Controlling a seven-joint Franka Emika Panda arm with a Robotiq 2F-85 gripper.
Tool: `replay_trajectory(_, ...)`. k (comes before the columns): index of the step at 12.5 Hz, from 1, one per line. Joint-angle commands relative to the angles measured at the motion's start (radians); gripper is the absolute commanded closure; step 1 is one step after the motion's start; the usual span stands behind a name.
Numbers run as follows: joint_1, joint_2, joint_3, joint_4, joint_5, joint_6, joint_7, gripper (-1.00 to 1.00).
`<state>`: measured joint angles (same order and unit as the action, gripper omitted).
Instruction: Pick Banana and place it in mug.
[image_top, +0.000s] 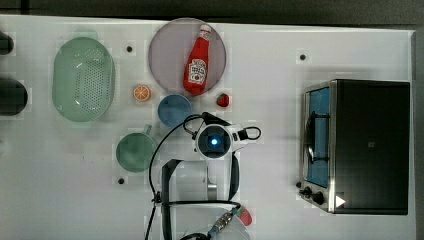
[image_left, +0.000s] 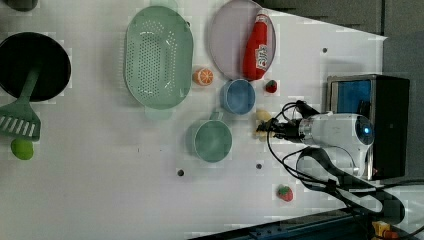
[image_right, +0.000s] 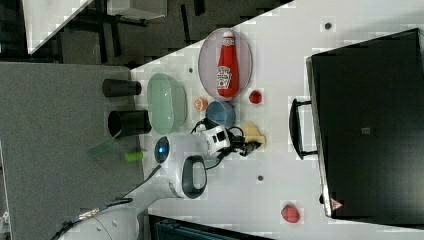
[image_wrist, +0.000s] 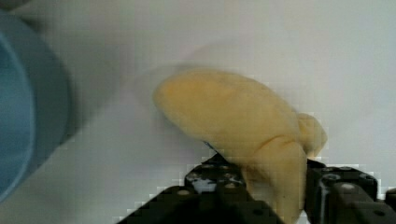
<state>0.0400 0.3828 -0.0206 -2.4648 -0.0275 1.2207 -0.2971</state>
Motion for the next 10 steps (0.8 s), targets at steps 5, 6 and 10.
replay_trajectory(5,-0.022,-0.244,-0.034,0.021,-0.003,-0.169,-0.02,0.34)
replay_trajectory(6,-0.022,-0.319,-0.039,0.035,-0.003,-0.27,-0.02,0.34)
replay_trajectory(10,-0.018,-0.54,-0.035,0.152,-0.003,-0.695,-0.013,0.34)
